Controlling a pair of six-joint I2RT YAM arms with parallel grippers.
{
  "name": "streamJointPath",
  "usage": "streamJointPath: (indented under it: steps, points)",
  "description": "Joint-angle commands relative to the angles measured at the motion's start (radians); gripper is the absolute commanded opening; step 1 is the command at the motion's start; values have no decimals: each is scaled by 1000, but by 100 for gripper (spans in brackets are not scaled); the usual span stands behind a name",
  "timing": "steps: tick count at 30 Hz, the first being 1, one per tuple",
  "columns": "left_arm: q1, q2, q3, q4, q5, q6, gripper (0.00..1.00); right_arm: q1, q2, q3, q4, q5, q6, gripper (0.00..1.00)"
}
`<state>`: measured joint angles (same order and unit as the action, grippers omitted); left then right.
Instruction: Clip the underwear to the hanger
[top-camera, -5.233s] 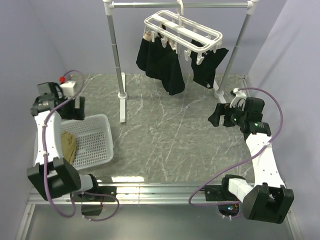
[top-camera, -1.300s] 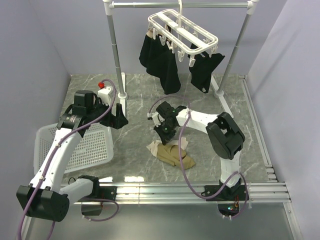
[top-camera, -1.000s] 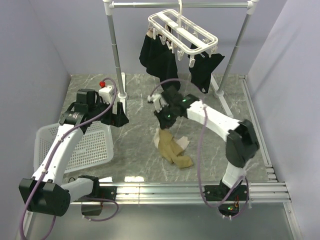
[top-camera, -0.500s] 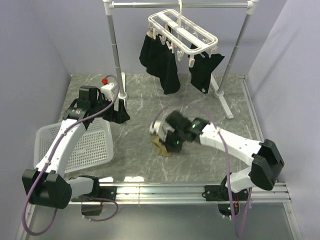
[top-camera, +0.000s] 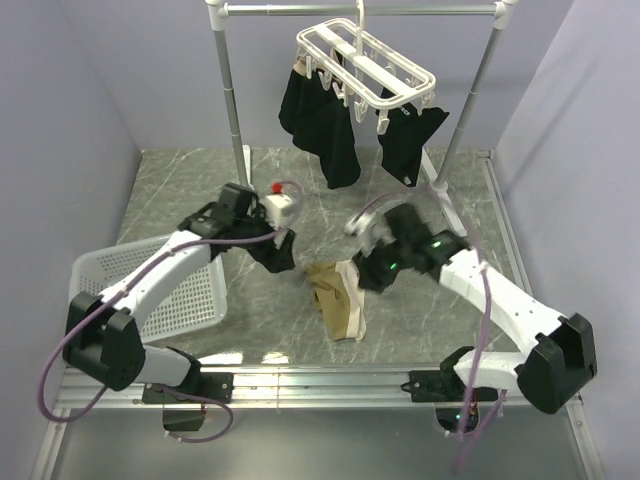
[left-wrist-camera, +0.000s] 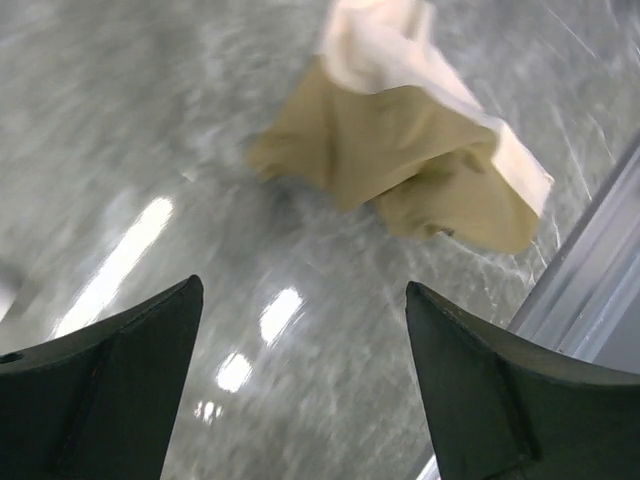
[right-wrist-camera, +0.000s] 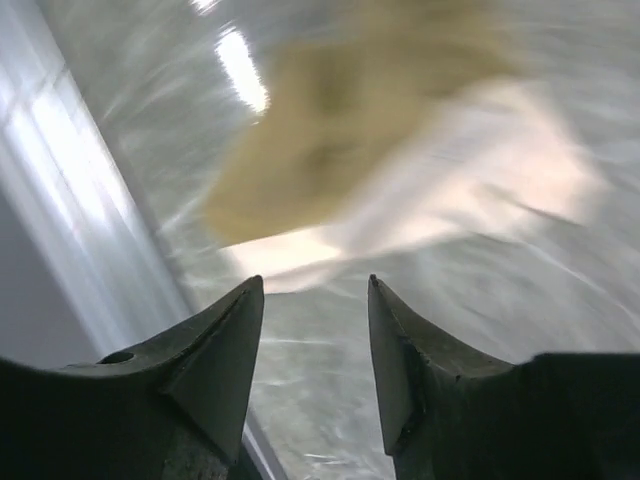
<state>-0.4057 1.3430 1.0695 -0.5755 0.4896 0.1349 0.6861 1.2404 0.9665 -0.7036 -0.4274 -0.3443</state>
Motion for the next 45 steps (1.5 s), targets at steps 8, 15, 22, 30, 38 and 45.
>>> streamJointPath:
  steps: [8,15,22,30,38,45]
  points:
    - [-296,290,180,177,-88,138,82,-485,5,25,-39,-192,151,46]
    - [-389,606,466,62,-92,167,78,-565,67,8,-48,-188,217,46]
    - [-407,725,550,-7,-160,151,68,-571,91,23,-39,-194,238,46]
    - [-407,656,527,-9,-186,134,1,-570,122,32,-8,-214,257,46]
    - [-406,400,530,-18,-171,74,0,-569,152,18,68,-235,289,46]
    - [-404,262,509,-29,-152,32,4,-569,226,43,163,-286,330,46]
